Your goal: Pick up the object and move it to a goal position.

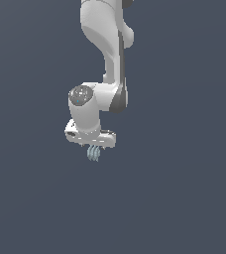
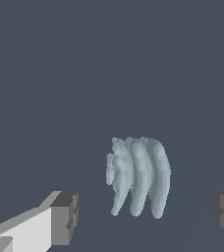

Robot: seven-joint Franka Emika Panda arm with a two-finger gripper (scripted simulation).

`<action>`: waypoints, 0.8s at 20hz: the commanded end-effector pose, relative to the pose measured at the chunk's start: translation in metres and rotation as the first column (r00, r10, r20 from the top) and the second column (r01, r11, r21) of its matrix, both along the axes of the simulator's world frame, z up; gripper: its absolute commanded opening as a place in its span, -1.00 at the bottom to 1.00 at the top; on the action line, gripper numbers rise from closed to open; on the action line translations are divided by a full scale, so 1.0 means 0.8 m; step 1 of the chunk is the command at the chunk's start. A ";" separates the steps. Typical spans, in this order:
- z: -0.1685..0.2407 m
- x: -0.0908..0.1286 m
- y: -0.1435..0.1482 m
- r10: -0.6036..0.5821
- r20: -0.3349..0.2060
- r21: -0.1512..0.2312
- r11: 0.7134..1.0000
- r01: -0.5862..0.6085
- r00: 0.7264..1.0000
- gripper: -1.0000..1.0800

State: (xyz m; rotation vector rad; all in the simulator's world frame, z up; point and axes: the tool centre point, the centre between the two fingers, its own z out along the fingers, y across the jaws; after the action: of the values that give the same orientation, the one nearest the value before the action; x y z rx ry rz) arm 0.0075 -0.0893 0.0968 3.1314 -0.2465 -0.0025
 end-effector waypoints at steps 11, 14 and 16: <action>-0.031 -0.001 -0.007 -0.014 0.000 0.000 1.000 0.014 1.000 0.92; -0.052 -0.001 -0.007 -0.015 0.001 0.000 1.000 0.015 1.000 0.92; -0.062 -0.001 -0.007 -0.016 0.001 0.000 1.000 0.016 1.000 0.92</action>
State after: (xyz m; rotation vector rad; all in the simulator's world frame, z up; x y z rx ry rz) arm 0.0064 -0.0951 0.0536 3.1297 -0.2712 -0.0018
